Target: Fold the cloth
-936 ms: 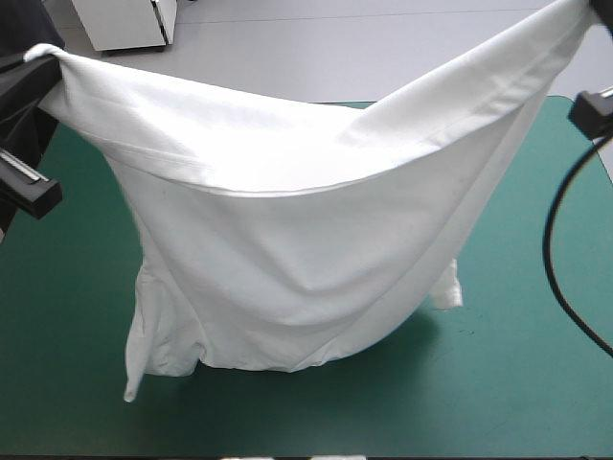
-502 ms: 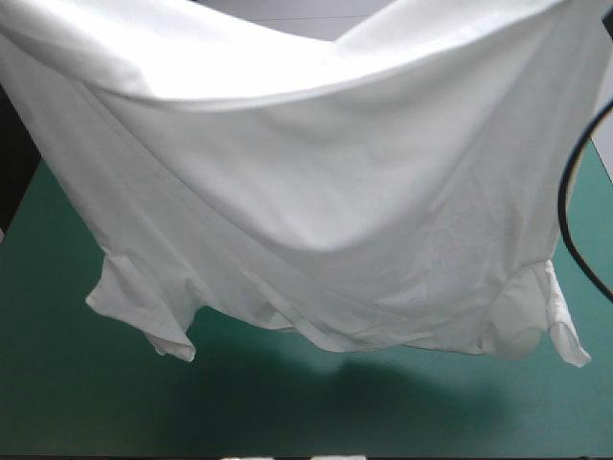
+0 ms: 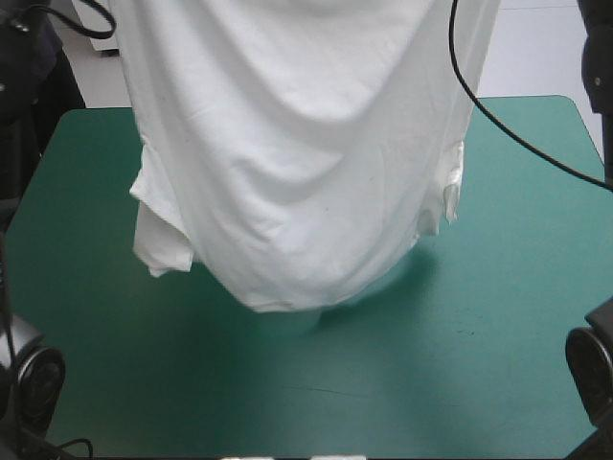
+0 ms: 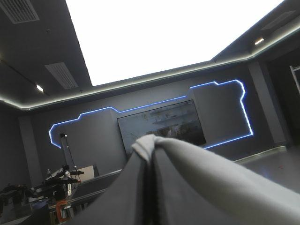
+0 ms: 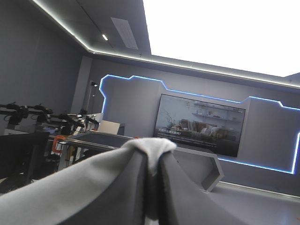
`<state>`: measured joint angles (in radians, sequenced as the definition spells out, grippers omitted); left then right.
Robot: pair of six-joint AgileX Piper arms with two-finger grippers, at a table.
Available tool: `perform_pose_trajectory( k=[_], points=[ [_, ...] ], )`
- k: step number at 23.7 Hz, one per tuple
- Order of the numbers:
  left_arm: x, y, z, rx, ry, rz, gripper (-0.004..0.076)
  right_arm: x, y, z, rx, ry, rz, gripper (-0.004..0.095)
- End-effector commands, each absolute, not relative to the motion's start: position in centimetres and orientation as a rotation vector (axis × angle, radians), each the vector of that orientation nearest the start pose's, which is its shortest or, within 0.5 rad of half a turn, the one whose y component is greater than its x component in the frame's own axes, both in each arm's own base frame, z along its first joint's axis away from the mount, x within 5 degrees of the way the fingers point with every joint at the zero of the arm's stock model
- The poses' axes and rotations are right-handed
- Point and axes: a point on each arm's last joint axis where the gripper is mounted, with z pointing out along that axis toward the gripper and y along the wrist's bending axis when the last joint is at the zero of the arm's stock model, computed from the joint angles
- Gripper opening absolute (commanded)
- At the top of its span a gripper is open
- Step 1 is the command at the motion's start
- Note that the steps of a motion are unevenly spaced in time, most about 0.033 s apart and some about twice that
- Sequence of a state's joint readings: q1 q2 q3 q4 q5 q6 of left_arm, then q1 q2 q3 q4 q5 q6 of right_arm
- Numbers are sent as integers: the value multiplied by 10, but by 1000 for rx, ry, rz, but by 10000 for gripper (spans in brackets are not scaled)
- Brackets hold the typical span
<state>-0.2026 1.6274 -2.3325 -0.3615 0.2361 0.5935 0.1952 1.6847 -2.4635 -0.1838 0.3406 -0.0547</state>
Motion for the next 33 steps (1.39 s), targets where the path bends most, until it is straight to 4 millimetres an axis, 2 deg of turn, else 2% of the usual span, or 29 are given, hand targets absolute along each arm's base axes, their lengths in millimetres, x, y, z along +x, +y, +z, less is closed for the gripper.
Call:
perform_pose_trajectory(
  k=[1,5,6,9,11,13,15,17,19,22,25,30,33],
  points=[
    [282,-61,661,192,779,21,-22,287,38,668,-116,839,-87,-13],
    [317,-57,655,110,662,54,-22,312,20,663,-68,756,-90,-13],
    [328,-53,652,83,651,21,-22,323,13,658,-53,739,-85,-13],
    [356,-46,638,52,662,-32,-22,347,9,644,-53,745,-100,-13],
    [381,-51,618,85,750,-36,-22,368,10,629,-59,789,-108,-13],
    [414,-59,588,151,918,-64,-22,403,11,600,-62,929,-106,-13],
    [430,-63,570,191,1019,-82,-22,426,10,575,-61,1080,-109,-13],
    [436,-67,560,236,1108,-102,-22,442,10,551,-61,1265,-112,-13],
    [440,-67,549,295,1221,-115,-22,450,10,538,-77,1347,-130,-13],
    [443,-66,525,378,1483,-184,-22,458,13,517,-123,1497,-117,-13],
    [448,-62,500,386,1706,-237,-22,465,18,495,-219,1631,-104,-13],
    [447,-59,457,462,2076,-211,-22,466,26,471,-298,1806,-8,-13],
    [447,-61,452,415,2127,-277,-22,458,27,453,-336,1982,22,-13]
  ],
)
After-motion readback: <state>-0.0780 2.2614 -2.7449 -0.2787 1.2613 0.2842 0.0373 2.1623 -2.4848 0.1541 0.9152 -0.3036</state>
